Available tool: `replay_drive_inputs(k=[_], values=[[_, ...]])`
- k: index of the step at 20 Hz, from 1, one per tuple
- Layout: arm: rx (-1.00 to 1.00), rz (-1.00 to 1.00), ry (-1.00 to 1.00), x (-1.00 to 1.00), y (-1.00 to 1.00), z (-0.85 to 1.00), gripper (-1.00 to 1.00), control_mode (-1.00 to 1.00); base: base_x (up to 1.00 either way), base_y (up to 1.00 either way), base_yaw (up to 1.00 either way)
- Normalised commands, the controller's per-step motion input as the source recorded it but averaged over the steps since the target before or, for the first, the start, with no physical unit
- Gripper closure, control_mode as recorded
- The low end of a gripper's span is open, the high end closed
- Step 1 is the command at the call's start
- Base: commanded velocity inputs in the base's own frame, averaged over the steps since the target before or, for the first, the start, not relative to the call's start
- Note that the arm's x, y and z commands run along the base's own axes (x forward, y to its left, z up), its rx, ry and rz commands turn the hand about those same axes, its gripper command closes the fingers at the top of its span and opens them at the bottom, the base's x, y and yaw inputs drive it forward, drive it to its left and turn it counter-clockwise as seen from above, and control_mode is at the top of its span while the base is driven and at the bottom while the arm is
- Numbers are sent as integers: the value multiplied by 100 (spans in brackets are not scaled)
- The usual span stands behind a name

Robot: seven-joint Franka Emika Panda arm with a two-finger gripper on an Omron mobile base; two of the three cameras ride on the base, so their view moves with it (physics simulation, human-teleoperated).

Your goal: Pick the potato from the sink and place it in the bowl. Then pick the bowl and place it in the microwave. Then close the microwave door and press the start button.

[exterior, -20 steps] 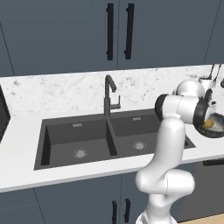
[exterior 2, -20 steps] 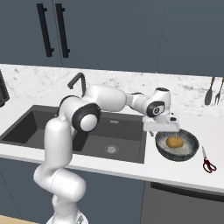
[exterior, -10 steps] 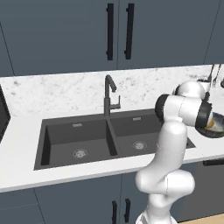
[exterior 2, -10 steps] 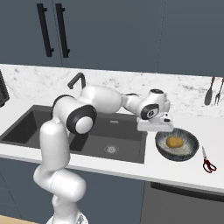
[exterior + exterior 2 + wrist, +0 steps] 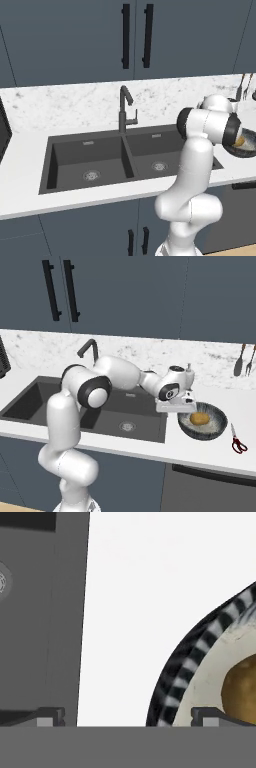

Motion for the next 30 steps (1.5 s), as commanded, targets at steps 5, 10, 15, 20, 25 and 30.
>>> replay_drive_inputs(k=[5,10,15,20,25,30], values=[[0,0,0,0,-19,-27,-100,-100,0,0,0],[0,0,0,0,0,-18,100,-100,0,0,0],[0,0,0,-3,0,0,100,-100,0,0,0],[0,0,0,-1,0,0,100,-100,0,0,0],[0,2,-11,-23,0,6,100,-100,0,0,0],[0,12,-28,-69,-2,35,100,-100,0,0,0]])
